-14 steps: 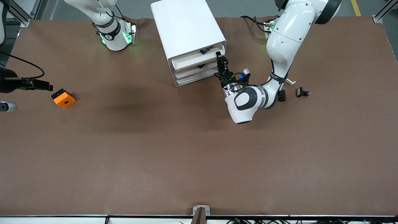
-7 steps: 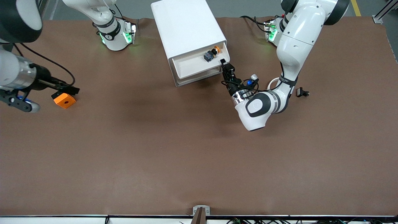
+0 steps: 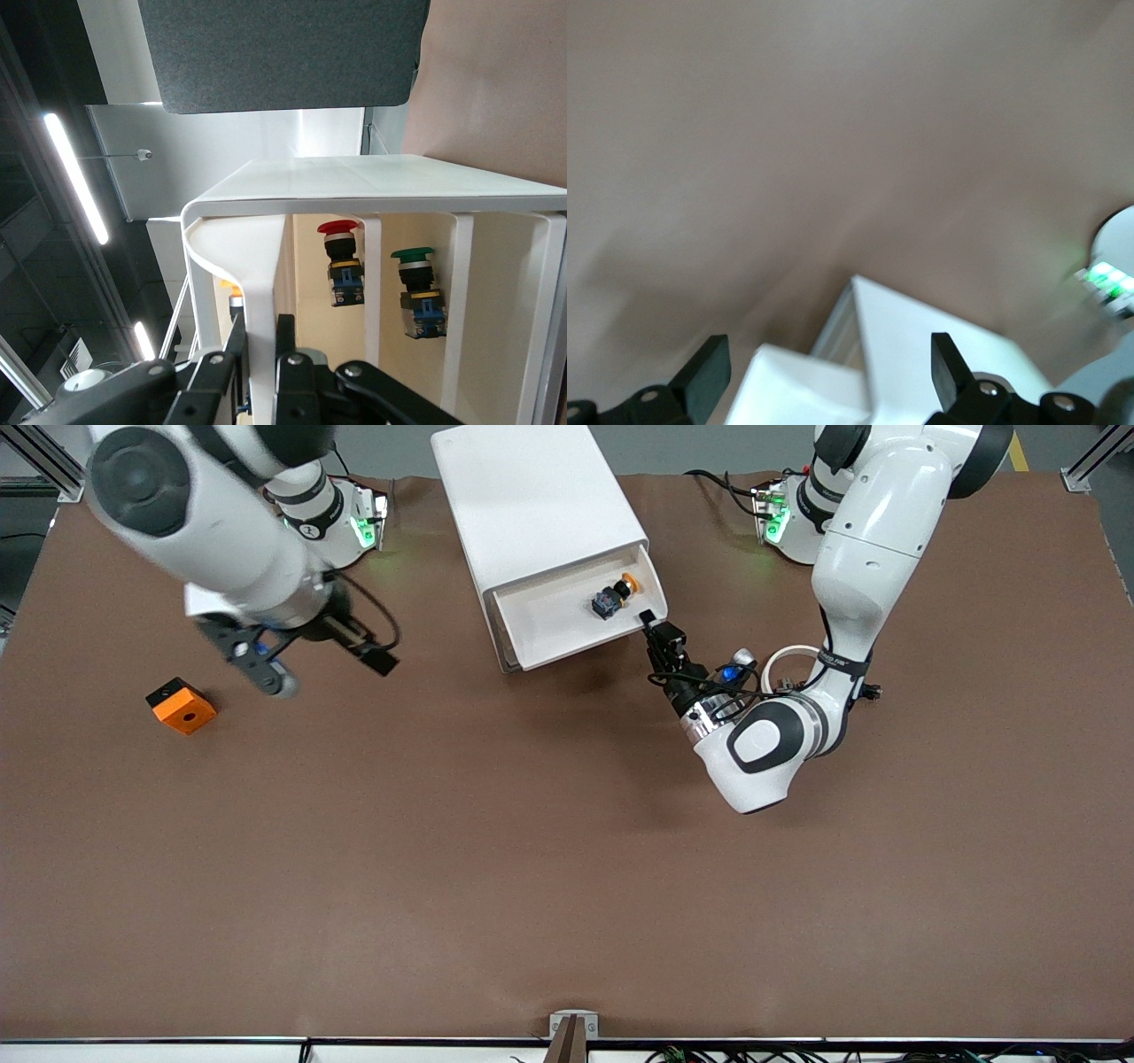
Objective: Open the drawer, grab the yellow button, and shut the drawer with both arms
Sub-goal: 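Lower the right gripper into the drawer onto the yellow-capped button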
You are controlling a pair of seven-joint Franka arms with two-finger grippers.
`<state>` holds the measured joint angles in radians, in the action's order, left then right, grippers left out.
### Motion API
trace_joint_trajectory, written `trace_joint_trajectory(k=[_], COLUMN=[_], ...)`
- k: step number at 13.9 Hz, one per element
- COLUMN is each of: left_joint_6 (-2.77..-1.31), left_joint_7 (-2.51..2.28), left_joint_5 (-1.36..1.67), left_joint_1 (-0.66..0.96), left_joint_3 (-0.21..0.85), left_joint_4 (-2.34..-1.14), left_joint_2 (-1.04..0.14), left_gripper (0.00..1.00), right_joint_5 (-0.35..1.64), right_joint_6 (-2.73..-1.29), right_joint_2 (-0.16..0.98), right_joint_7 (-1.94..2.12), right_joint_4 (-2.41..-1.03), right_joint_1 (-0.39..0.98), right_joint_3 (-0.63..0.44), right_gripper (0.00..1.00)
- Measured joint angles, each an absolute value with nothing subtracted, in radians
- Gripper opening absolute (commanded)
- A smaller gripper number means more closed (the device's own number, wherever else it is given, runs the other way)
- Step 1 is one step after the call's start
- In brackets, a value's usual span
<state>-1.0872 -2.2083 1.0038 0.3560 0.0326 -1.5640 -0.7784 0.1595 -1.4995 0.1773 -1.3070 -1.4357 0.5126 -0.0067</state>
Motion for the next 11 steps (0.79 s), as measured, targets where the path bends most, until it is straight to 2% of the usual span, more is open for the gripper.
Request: trace_joint_trajectory(k=[5,10,11], left_joint_6=[-1.092,-1.097,-1.097], left_joint_7=[-2.208,-2.209,-2.21], left_joint_5=[1.006,1.013,1.013], left_joint_1=[0.336,0.306,0.306], left_joint_3=[0.032,0.033,0.033], left_joint_4=[-1.558,-1.555,-1.555], left_joint_2=[-0.778,-0.778,-0.778], left_gripper=[0.1,0.14,0.41], right_joint_5=[0.167,0.168,0.168], right_joint_6=[-1.645,-1.664,-1.681], right_joint_2=[0.216,0.219,0.221], right_joint_7=[-1.581,-1.665,-1.683], right_joint_4=[-1.438,-1.437,-1.438], right_joint_1=[0.713,0.831,0.852], right_joint_3=[-0.007,-0.008,-0.008], right_gripper=[1.0,1.0,1.0])
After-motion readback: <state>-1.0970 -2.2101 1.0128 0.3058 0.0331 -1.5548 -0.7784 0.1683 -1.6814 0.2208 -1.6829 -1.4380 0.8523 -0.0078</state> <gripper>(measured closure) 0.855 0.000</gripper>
